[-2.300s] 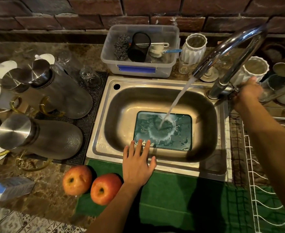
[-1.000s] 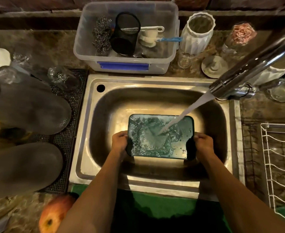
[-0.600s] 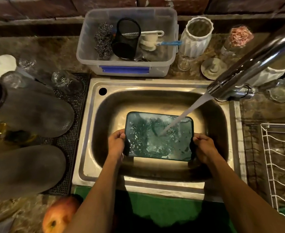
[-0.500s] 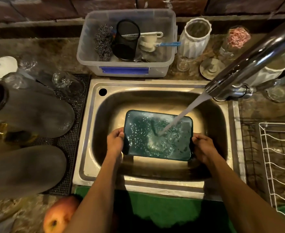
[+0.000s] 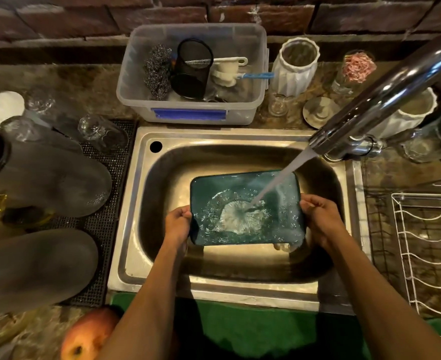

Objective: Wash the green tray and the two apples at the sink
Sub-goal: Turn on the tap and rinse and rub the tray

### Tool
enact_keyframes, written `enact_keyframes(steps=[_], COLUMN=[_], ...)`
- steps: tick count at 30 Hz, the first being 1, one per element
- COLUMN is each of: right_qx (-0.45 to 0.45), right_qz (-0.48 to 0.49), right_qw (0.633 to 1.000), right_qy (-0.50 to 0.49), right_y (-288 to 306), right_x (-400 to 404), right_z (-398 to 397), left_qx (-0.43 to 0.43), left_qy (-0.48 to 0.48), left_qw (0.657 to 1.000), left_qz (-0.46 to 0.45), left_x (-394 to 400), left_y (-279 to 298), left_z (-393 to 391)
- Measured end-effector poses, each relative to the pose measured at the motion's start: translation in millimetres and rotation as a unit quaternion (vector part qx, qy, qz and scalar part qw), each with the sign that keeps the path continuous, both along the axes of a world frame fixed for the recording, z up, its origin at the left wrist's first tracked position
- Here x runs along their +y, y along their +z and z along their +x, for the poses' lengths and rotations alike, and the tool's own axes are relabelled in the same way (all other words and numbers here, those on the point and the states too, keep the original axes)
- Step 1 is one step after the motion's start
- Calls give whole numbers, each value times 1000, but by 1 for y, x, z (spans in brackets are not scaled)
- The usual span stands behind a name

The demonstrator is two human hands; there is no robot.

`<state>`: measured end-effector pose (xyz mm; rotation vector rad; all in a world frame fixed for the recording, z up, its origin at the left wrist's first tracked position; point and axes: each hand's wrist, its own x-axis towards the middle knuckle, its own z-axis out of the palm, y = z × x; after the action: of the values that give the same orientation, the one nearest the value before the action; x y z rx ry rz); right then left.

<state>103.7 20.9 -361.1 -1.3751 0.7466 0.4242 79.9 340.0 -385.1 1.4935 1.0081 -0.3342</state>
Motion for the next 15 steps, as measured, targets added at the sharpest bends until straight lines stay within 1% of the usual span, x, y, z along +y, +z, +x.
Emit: enact_keyframes(steps=[5,10,15], right_qx=[-8,14,24], right_qz=[-26,-77,-94], right_qw=[999,995,994], right_qy=[22,59,46], right_y=[7,6,2], right_x=[-2,-3,5], right_z=[9,11,5], left_qx=[6,4,-3], left_qy=[-1,-4,-23], left_qw=[1000,1000,999], left_qz=[-11,-6,24], left_x=[-1,0,5], left_y=[2,11,20], left_z=[1,2,6])
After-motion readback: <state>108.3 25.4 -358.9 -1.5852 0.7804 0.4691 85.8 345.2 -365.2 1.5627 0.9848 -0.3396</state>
